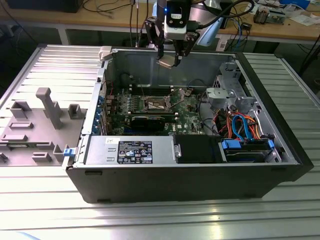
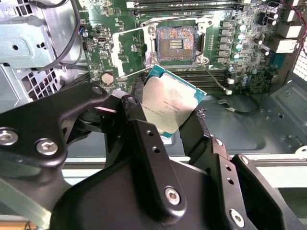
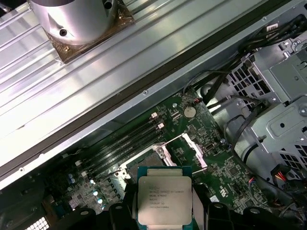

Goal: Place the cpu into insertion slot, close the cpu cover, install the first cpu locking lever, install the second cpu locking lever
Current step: 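Place the cpu into insertion slot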

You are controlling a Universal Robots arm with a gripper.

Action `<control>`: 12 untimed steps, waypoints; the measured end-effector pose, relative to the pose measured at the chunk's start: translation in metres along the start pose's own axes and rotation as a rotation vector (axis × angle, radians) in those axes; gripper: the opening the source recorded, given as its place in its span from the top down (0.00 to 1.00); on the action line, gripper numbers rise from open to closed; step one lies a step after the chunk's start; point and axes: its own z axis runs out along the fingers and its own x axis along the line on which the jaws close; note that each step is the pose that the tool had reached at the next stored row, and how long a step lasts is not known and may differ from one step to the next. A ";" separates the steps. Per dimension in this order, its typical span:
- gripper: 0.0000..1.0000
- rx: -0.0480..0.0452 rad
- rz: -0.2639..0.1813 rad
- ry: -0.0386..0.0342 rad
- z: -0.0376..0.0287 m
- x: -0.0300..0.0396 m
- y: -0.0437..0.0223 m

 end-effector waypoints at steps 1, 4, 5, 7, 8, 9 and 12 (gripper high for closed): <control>0.46 0.0000 0.004 -0.0003 0.0000 0.0000 0.0000; 0.46 -0.0003 0.015 -0.0013 0.0000 0.0000 0.0000; 0.46 -0.0003 0.017 -0.0014 0.0001 0.0000 0.0000; 0.46 -0.0003 0.017 -0.0015 0.0000 0.0000 0.0000; 0.46 -0.0003 0.017 -0.0015 0.0000 0.0000 0.0000; 0.46 -0.0003 0.018 -0.0016 0.0000 0.0000 0.0000; 0.46 -0.0003 0.018 -0.0015 0.0000 0.0000 0.0000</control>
